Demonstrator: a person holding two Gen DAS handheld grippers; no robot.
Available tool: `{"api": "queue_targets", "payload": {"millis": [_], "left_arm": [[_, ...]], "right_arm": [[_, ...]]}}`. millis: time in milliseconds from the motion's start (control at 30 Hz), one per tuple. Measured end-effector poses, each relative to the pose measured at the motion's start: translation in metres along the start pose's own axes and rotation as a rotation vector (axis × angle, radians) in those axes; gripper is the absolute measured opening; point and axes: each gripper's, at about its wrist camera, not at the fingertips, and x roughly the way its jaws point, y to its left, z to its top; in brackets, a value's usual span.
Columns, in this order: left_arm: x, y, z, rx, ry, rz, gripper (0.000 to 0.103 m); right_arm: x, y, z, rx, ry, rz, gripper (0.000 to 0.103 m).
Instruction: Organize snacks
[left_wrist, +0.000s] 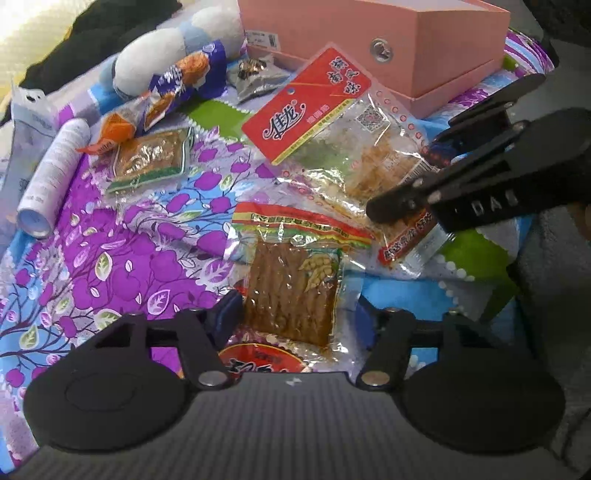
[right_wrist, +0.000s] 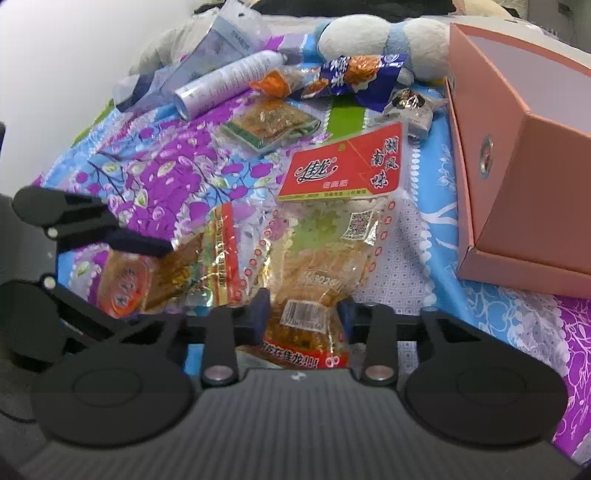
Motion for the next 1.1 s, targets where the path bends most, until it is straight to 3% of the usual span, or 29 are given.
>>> {"api": "queue_targets", "payload": {"millis": [67,467,867,1100], "left_arm": [[-0.003,-0.003,-0.003,-0.010,-0.015,0.013,0.058],[-0.017,-0.013,-0.007,-0.133,-0.038,0.035,0.055],[-0.051,-0.006,0.002,-0.396,-0.105,0.065,0.055],[-0.074,-0.009,0.015,-0.488,-0.153,0.083,0.055]], "right_arm": [[-0.004,-0.004,-0.002,0.028,-0.012,0.004,0.030],[-0.036,-0.020,-0.013,0.095,-0.037,-0.033,0.026],[-0.059,-0.016,-0.009,0.082,-0.095,-0.069,0.025],[-0.081,-0.011,-0.004,0.066,-0.132,-0.073,0.025]]}}
